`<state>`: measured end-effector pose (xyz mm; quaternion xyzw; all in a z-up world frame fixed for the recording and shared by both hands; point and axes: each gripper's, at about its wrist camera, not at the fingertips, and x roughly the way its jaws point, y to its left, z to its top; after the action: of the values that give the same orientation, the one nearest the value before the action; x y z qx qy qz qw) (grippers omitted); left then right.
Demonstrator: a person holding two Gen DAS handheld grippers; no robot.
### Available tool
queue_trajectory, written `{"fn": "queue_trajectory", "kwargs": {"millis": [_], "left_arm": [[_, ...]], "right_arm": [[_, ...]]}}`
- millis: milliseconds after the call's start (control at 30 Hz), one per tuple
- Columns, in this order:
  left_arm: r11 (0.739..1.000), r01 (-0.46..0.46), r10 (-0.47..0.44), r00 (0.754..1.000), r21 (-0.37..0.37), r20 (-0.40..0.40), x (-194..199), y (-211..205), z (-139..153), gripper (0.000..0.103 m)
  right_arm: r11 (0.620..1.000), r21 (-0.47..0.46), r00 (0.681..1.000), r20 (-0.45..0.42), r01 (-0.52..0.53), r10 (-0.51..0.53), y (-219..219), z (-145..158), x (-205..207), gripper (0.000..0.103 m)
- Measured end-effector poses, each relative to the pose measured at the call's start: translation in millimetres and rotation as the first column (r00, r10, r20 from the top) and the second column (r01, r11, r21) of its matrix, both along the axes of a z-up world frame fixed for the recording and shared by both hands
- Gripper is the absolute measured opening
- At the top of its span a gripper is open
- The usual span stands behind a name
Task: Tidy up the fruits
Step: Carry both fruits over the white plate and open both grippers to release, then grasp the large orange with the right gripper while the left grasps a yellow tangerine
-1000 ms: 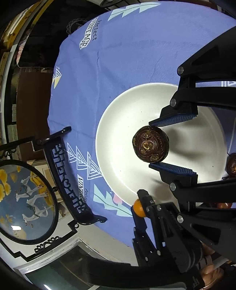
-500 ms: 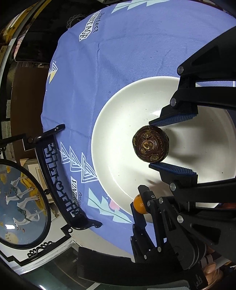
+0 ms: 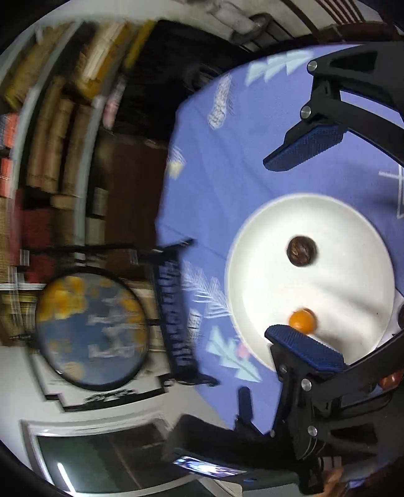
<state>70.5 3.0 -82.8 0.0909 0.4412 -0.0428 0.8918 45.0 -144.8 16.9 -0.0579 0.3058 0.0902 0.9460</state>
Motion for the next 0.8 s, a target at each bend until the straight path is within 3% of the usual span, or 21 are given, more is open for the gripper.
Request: {"fn": "queue_trajectory", "kwargs": {"millis": [33,100,200,267,433,533,667,800], "left_arm": [[1.0,0.015,-0.014,1.0,-0.005,0.007,-11,1,2,0.086],[0.999,0.033,-0.033,0.999,-0.013,0.006,-24,2,4,0.086],[0.996,0.089,-0.089,0.996,-0.021,0.009,-55,2,6,0.086],[0.989,0.145,-0.145,0.989,-0.007,0.005,-83,2,4,0.086],[0.973,0.231,-0.231,0.97,-0.016,-0.076,-143,12,-15,0.086],[0.964,0.259,-0.264,0.952,-0.054,-0.153,-171,16,-33,0.086],[0.956,0.285,-0.293,0.932,-0.067,-0.213,-193,9,-56,0.086],[0.961,0.264,-0.276,0.932,-0.083,-0.235,-187,1,-71,0.086]], "right_arm": [[1.0,0.02,1.0,-0.028,-0.004,0.005,-4,-1,-4,0.1],[0.999,0.052,0.986,-0.167,0.015,-0.006,-13,-9,-2,0.099],[0.996,0.075,0.974,-0.224,0.045,-0.027,-25,-16,-22,0.099],[0.998,0.067,0.969,-0.245,0.007,0.009,-30,-22,-46,0.099],[0.991,-0.063,0.934,-0.345,-0.119,0.091,-38,-51,-121,0.099],[0.981,-0.129,0.905,-0.419,-0.143,0.076,-50,-73,-153,0.099],[0.983,-0.16,0.896,-0.444,-0.09,0.01,-70,-89,-163,0.099],[0.99,-0.131,0.89,-0.455,-0.057,-0.009,-76,-97,-151,0.099]]}}
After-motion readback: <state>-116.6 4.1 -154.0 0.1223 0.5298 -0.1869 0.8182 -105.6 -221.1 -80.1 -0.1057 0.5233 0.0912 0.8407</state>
